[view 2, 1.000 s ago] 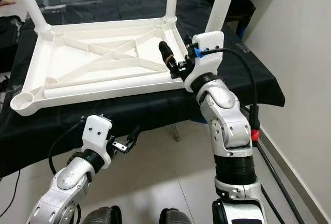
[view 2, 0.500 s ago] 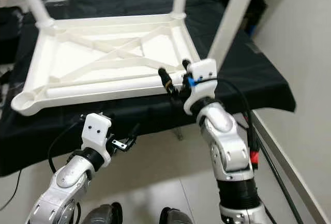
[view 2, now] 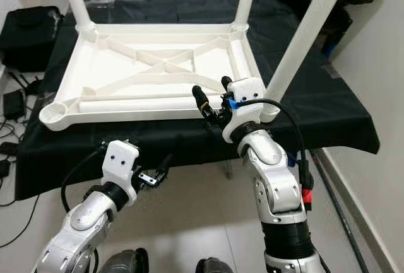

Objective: Building children table

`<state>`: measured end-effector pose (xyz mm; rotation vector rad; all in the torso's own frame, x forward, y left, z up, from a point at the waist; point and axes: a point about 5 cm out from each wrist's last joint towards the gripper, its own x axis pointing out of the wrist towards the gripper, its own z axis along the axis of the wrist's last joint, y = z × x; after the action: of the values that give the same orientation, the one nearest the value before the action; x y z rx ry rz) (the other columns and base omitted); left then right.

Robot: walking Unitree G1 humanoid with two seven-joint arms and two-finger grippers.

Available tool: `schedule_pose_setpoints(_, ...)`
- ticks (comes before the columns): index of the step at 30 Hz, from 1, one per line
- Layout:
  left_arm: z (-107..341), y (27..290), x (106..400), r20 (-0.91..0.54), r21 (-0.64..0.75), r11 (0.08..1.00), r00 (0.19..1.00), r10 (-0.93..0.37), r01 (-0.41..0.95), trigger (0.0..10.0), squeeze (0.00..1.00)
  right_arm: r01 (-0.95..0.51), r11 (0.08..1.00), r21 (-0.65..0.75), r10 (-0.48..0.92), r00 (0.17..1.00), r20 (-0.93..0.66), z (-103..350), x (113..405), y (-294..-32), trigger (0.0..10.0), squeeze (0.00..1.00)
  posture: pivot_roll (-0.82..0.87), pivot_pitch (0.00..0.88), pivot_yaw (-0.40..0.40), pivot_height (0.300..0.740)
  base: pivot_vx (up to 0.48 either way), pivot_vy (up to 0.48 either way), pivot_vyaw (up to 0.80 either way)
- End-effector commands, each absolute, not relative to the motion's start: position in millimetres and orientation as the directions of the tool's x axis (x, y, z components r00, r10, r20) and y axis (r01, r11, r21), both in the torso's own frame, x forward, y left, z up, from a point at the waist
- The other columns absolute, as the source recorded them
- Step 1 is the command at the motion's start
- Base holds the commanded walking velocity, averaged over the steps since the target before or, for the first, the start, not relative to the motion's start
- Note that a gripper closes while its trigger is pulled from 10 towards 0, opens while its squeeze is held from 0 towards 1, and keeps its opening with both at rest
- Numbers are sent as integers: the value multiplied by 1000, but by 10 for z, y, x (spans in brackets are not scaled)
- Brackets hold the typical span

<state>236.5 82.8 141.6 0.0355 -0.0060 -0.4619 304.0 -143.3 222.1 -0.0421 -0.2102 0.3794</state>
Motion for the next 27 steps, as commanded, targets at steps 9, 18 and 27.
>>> schedule_pose_setpoints(9,1316,835,2342,-43,3,901,900,-434,434,10000,0,-360,922,-140,384,894,231,2311,3055,-1467,10000,0,89,132,-65,740,140,-87,0)
schedule_pose_setpoints(18,1297,836,2327,-44,0,899,898,-438,439,10000,0,-522,839,-153,544,806,233,2335,2986,-1374,10000,0,88,118,-63,740,0,0,0)
schedule_pose_setpoints(27,1285,834,2314,-46,-3,896,895,-443,444,10000,0,-590,777,-219,627,756,187,2472,2978,-1323,10000,0,82,115,-62,740,0,0,0)
